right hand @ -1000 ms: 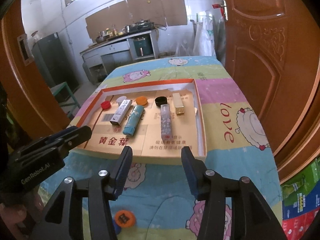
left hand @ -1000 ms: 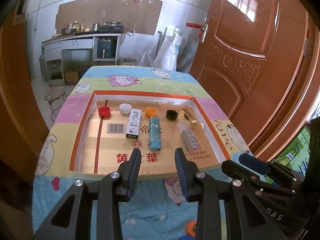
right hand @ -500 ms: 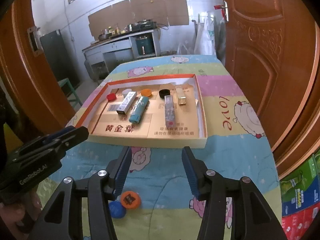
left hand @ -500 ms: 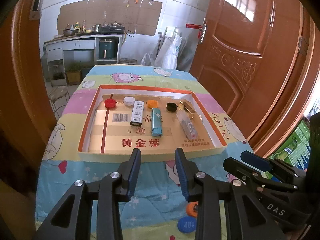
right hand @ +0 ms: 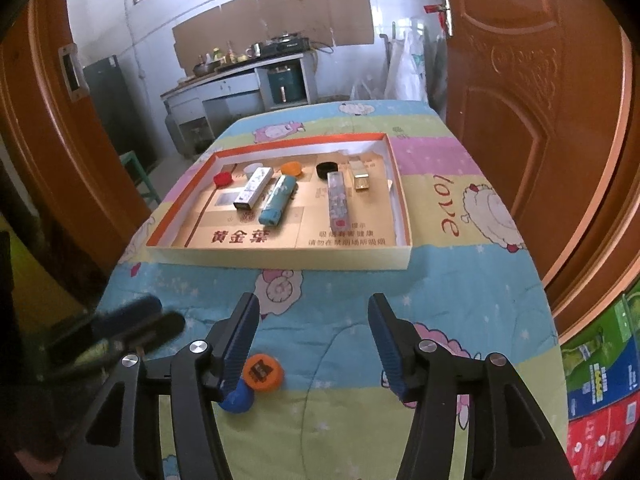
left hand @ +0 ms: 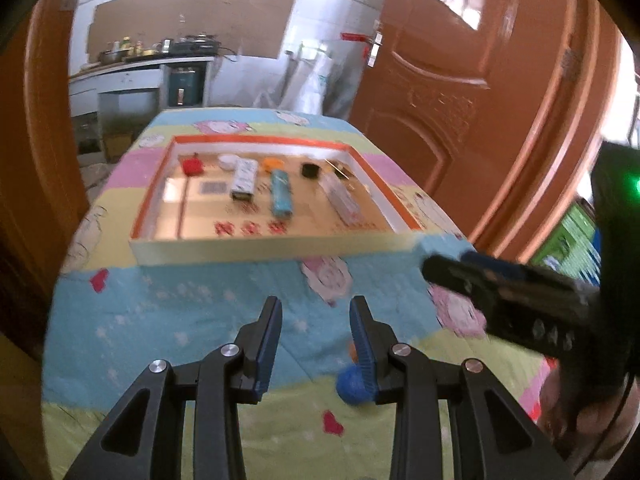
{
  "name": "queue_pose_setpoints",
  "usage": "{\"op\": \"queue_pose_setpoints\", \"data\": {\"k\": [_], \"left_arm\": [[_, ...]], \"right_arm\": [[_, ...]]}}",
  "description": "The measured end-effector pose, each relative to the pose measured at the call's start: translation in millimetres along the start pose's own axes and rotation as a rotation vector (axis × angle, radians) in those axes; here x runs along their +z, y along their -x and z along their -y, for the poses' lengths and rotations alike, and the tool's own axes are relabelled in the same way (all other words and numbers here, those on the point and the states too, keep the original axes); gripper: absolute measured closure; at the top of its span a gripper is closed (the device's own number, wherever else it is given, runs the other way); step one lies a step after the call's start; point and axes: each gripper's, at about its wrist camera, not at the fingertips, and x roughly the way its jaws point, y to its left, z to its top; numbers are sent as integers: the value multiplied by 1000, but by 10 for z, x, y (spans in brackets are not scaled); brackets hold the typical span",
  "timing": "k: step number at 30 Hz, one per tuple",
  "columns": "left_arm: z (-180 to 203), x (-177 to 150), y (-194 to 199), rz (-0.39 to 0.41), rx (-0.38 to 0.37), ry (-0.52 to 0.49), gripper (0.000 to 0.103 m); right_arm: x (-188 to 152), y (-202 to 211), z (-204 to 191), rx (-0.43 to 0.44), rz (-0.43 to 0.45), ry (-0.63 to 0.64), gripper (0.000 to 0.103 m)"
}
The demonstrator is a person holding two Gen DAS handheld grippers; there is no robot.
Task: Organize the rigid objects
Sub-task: 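Withdraw both tools from the tray toward the orange and blue caps, then grasp the orange cap with the right tool while the left tool grasps the blue cap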
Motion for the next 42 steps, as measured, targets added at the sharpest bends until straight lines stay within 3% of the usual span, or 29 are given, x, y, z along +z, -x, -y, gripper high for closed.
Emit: {"op": "queue_pose_setpoints", "data": {"k": [8,12,20,23,27,33,38,40,42], "left_arm": [[310,-425,-126,-60,-86,-145,68],[368,-517,-205,-64,-63,-183,64],[270,-506,-317,-87,-56,-150,60],[246,-497,-307,-81,-43,-148,72],[164,-488,-234,-51,-29,-129,73],[-118,-376,-35,14,43,-39,72],[-306,-322,40,26,94,2,72],[-345,-317,48,26,99,14,72],[-363,-323,55,26,101,19,72]], "right_arm": [[-83,32,71,-12,-9,-21,45],[-108,27,80,-12,-13,-24,45],[-136,-22,95,-15,-26,-25,45],[-164,-71,89,-10,-44,-25,45],[-207,-98,62,6,-58,-6,45],[-369,-208,-217,90,-113,132,45],[-493,-433,-387,38,-156,201,45],[-525,-495,-410,23,-165,214,49],[-538,-505,-438,-22,-147,241,71]]}}
